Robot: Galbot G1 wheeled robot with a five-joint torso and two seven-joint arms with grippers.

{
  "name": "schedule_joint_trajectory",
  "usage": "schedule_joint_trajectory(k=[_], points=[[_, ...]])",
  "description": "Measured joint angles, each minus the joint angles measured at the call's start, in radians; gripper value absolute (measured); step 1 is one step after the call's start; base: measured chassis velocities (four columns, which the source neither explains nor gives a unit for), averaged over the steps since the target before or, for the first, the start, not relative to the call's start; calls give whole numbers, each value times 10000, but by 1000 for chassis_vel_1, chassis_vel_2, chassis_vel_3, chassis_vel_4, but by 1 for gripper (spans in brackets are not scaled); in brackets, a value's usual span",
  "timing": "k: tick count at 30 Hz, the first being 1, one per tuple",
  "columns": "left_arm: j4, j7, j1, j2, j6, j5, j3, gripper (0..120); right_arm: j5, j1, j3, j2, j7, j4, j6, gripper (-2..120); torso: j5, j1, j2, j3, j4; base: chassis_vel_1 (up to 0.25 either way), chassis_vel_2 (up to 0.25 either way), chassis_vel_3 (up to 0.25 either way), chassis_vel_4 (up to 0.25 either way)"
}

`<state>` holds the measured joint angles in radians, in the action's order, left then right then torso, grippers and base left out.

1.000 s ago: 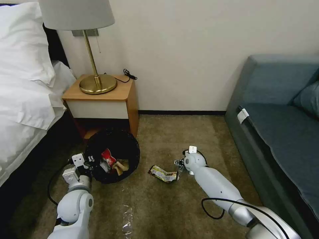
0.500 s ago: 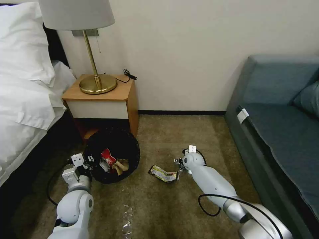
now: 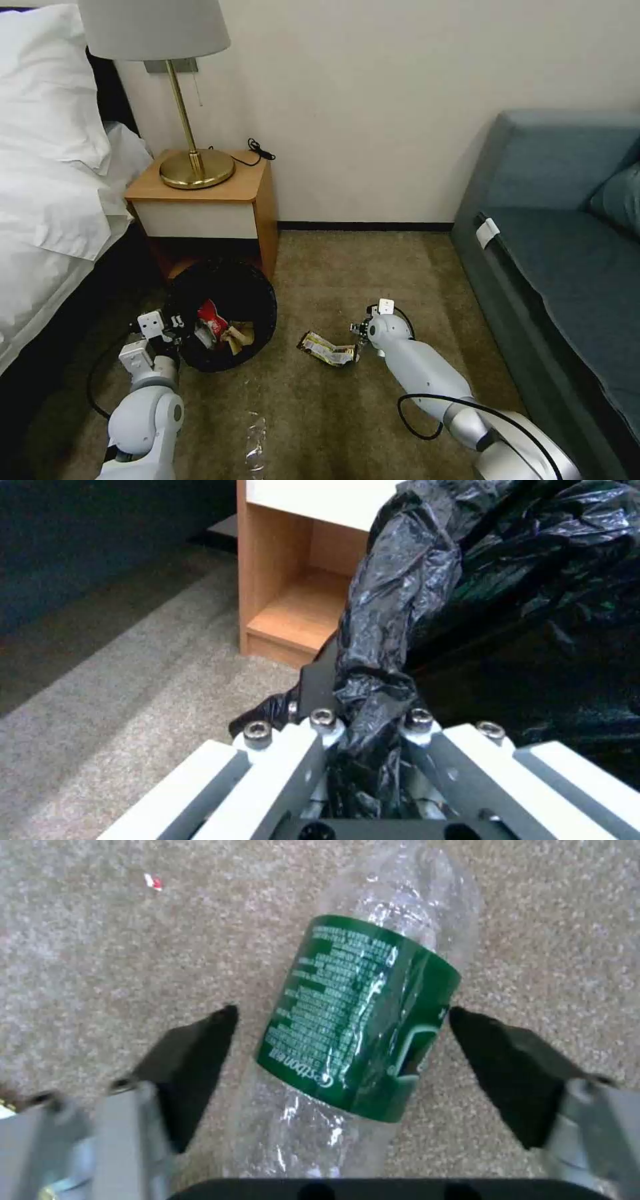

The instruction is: Pick up the trash bin, then pick up the garbage on the floor and place it into the trash bin.

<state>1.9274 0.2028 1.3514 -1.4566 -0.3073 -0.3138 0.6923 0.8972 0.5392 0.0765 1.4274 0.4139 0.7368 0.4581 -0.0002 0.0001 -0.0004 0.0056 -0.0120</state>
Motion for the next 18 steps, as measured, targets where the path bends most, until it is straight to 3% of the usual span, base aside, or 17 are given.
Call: schedule_joint_trajectory(k=[5, 6, 10, 13, 18], points=[[11, 7, -17, -5, -10, 1, -20, 3, -90, 24, -2, -22, -24, -12, -92, 67, 0, 0, 0, 0, 0, 0, 0, 0, 0], [11, 14, -17, -4, -11, 1, -7, 3, -122, 32, -1, -35, -24, -12, -116, 57, 0, 0, -1, 0, 0, 0, 0, 0, 0], [11, 14, -17, 2, -11, -8, 27, 3, -193, 33, 1, -51, -50, -11, -184, 50, 0, 0, 0, 0, 0, 0, 0, 0, 0], [12, 13, -18, 25, -11, -35, 75, 3, -305, 33, 8, -64, -90, -34, -280, 33, 0, 0, -1, 0, 0, 0, 0, 0, 0], [-12, 6, -42, 40, -11, -58, 86, 3, -489, 48, 12, -94, -117, -43, -405, 20, 0, 0, 0, 0, 1, 0, 0, 0, 0]])
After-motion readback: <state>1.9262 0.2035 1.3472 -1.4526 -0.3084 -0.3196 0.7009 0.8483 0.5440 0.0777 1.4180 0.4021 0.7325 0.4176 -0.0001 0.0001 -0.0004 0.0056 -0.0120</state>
